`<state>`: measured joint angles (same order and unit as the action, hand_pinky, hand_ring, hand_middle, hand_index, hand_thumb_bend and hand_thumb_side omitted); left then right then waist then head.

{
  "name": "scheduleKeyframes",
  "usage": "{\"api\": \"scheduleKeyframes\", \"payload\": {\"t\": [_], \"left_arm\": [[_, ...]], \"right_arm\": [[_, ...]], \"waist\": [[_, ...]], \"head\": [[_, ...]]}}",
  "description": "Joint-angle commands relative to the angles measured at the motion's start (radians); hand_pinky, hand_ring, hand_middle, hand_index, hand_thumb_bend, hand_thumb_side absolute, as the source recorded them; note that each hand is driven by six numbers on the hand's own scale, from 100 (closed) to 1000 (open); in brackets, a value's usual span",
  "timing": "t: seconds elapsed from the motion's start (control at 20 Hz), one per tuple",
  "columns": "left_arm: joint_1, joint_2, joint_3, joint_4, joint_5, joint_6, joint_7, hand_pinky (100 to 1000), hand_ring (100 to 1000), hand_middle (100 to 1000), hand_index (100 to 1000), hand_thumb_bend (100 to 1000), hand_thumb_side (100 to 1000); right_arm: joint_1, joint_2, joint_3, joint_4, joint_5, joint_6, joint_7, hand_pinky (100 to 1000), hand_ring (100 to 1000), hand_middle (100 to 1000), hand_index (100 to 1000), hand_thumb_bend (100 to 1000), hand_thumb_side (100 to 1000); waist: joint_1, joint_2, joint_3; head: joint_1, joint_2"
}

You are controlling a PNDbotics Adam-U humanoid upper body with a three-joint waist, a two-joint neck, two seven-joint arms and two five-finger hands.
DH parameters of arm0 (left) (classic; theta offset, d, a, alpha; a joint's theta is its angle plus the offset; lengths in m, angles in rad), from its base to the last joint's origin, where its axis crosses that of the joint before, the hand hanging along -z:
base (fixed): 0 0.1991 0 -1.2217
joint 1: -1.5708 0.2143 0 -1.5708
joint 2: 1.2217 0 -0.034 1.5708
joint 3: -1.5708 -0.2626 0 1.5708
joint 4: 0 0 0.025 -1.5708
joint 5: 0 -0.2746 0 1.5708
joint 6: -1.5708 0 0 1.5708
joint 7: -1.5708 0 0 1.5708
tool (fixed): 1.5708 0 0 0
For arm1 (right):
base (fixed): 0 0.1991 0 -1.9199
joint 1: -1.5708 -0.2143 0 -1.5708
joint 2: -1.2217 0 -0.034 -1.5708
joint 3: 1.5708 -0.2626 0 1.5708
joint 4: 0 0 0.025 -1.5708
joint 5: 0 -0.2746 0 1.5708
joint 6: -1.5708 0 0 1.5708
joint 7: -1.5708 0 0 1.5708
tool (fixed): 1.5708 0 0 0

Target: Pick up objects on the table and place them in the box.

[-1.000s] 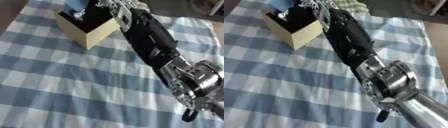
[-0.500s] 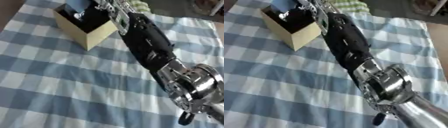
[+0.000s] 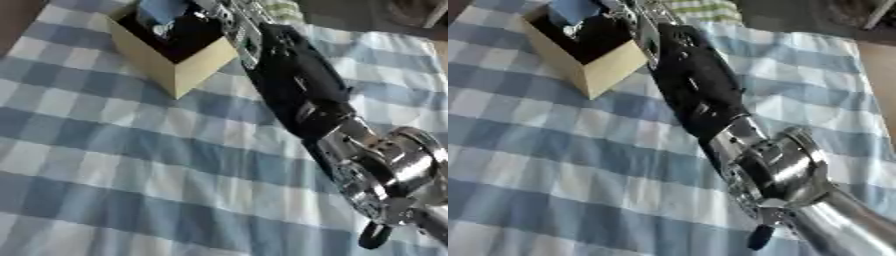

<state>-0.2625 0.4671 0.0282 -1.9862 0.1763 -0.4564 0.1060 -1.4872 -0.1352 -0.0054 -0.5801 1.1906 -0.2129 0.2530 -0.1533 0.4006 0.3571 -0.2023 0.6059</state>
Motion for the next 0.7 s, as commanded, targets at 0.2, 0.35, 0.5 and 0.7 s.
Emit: {"api": "scheduleKeyframes", "payload": {"t": [0.2, 0.35, 0.5, 0.7], "left_arm": [[-0.002, 0.012, 0.003, -0.014, -0.002, 0.004, -0.007, 621, 705, 764, 806, 100, 783], [-0.003, 0.013, 0.003, -0.014, 0.003, 0.004, -0.007, 621, 705, 763, 806, 100, 781], [-0.003, 0.013, 0.005, -0.014, 0.007, 0.006, -0.008, 621, 705, 763, 806, 100, 780], [-0.005, 0.014, 0.006, -0.014, 0.013, 0.005, -0.011, 622, 706, 763, 807, 100, 776]], "right_arm": [[-0.035, -0.028, -0.004, -0.028, 0.096, -0.006, 0.05, 862, 881, 847, 927, 292, 752], [-0.036, -0.03, -0.009, -0.03, 0.122, 0.001, 0.048, 867, 884, 851, 934, 337, 742], [-0.035, -0.031, -0.012, -0.028, 0.138, 0.01, 0.039, 866, 884, 853, 939, 360, 733], [-0.033, -0.034, -0.011, -0.03, 0.174, 0.034, 0.018, 865, 882, 852, 945, 475, 698]], "waist": [[0.02, -0.031, -0.011], [0.022, -0.037, -0.016], [0.026, -0.044, -0.022], [0.031, -0.053, -0.025]], "head": [[0.007, 0.004], [0.008, 0.007], [0.007, 0.009], [0.007, 0.012]]}}
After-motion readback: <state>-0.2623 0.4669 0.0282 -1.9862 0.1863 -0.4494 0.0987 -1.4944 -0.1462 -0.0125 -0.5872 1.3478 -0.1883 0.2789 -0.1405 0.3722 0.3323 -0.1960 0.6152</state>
